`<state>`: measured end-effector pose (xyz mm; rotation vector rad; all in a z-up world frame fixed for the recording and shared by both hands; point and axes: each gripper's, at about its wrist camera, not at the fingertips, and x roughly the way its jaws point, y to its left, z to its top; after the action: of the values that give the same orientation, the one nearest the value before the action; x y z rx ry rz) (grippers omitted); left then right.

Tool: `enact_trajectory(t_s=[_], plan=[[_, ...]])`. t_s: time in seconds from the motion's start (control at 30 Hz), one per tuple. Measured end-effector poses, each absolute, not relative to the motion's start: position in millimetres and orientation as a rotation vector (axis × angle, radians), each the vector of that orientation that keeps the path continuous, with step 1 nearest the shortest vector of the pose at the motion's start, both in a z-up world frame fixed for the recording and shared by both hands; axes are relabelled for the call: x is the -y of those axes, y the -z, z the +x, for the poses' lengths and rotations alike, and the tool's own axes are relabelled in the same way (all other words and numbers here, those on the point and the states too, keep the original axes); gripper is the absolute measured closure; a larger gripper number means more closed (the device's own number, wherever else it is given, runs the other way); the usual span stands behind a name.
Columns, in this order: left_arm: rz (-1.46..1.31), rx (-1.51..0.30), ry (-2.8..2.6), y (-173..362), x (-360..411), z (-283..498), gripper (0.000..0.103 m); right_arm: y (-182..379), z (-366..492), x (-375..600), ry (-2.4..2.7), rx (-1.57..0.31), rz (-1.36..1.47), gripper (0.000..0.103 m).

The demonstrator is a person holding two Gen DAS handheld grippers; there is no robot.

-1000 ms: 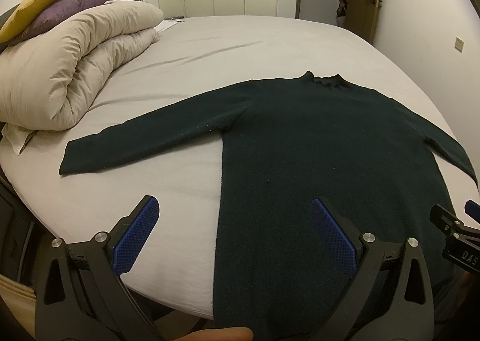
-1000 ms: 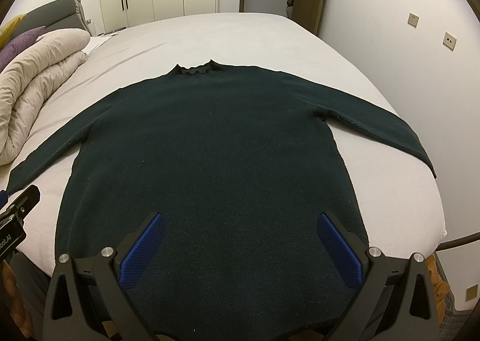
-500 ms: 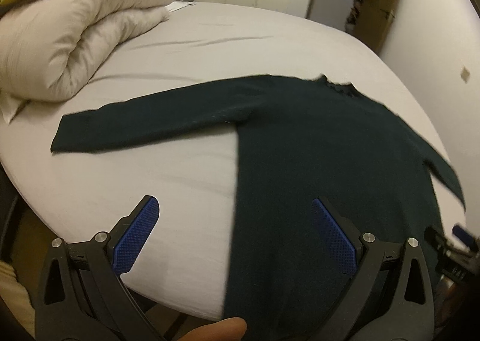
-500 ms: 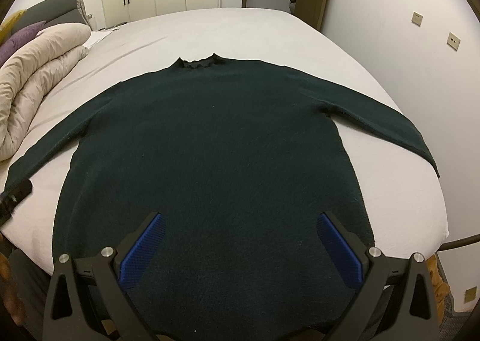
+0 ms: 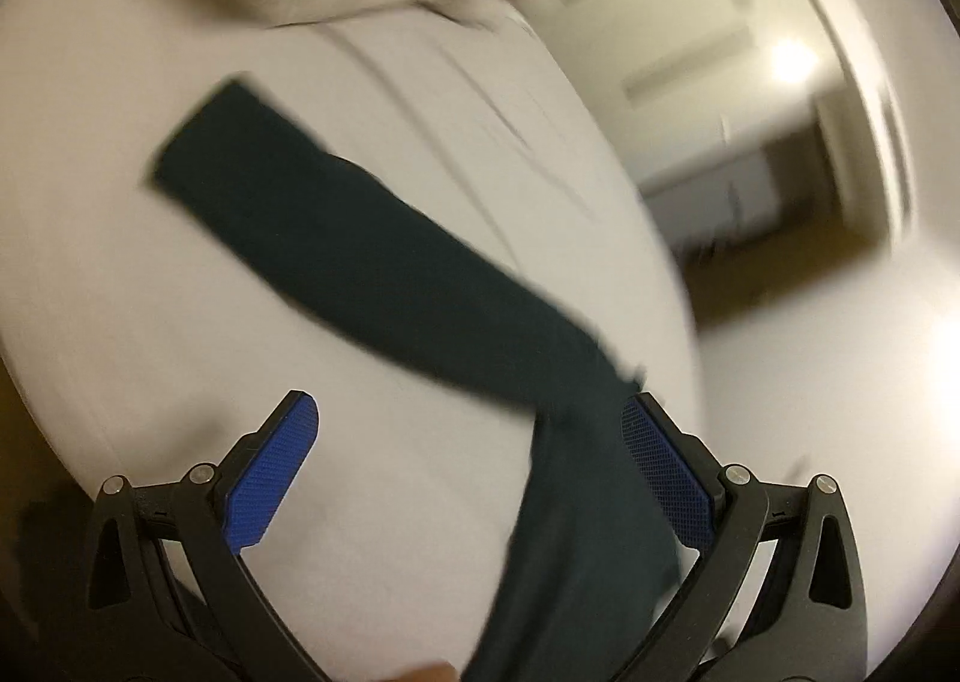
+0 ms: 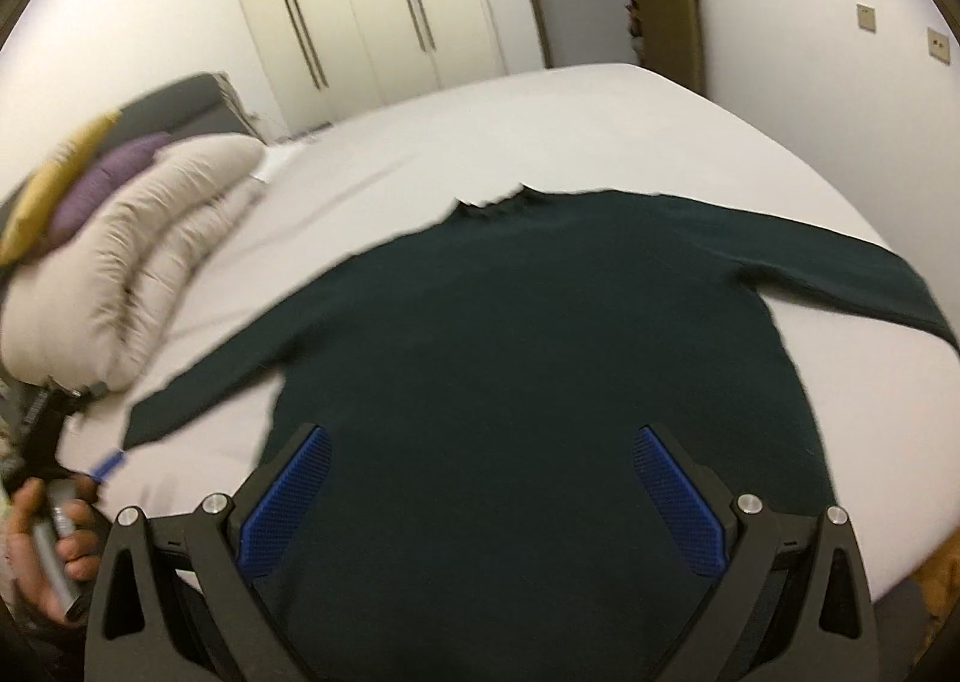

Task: Fold small clothes
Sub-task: 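Grasp the sweater sleeve with the left gripper and lift it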

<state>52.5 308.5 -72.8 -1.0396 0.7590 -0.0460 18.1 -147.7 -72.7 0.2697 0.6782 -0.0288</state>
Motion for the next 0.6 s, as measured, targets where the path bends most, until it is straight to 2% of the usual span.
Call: enact_trajectory(t_s=[0.17, 0.27, 0.37, 0.6], plan=[[-1.352, -0.682, 0.006, 114.4, -367.2, 60.3, 0.000, 66.1, 25.1, 136.2, -0.043, -0.659, 0.311, 0.000], [-1.477, -0.667, 0.004, 140.0, -382.9, 73.6, 0.001, 68.4, 31.6, 130.4, -0.065, -0.686, 0.323, 0.006], [-1.534, -0.626, -0.019, 159.9, -384.6, 76.2, 0.001, 72.5, 36.8, 126.8, -0.079, -0.713, 0.334, 0.009], [-1.556, -0.560, -0.032, 161.8, -391.6, 105.6, 0.005, 80.8, 41.4, 127.2, -0.087, -0.734, 0.371, 0.014]])
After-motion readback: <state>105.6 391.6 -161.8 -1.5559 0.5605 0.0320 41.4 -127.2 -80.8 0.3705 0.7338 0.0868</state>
